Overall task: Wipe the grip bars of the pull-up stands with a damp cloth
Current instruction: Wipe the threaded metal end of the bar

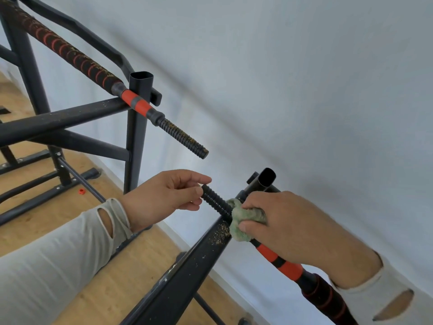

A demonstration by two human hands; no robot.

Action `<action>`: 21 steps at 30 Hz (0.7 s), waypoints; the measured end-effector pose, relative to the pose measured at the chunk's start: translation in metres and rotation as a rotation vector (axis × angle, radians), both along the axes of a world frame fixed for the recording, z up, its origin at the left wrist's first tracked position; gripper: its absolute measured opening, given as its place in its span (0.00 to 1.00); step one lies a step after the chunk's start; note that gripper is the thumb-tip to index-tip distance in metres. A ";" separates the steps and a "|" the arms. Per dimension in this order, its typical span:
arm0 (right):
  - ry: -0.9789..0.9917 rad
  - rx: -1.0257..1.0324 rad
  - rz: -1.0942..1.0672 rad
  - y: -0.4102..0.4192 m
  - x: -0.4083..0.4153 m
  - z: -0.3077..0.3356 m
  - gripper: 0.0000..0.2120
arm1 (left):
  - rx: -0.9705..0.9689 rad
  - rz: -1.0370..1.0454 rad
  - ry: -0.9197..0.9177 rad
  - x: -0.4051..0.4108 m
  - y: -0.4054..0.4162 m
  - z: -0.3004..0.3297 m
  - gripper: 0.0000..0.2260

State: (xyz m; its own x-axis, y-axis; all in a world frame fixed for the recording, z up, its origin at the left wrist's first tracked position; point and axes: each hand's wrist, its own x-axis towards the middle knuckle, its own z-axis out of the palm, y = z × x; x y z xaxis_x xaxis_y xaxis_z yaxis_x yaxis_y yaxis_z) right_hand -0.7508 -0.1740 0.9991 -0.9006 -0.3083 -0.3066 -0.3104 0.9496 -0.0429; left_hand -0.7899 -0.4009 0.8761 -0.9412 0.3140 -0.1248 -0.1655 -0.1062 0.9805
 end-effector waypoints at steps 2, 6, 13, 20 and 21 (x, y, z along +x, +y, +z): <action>0.018 -0.031 -0.032 -0.001 0.000 -0.004 0.07 | -0.037 -0.027 0.020 -0.001 0.001 0.000 0.11; 0.086 -0.128 -0.047 -0.016 -0.005 -0.018 0.12 | -0.057 -0.040 0.030 -0.004 0.000 -0.001 0.10; 0.204 -0.279 -0.085 -0.064 -0.025 -0.038 0.13 | -0.036 -0.071 0.031 -0.006 0.001 0.001 0.11; 0.164 -0.090 -0.048 -0.029 0.023 -0.014 0.08 | -0.109 -0.005 0.075 -0.009 0.001 0.000 0.09; 0.209 0.012 -0.042 -0.027 0.029 -0.009 0.08 | -0.112 -0.008 0.071 -0.009 0.001 0.000 0.09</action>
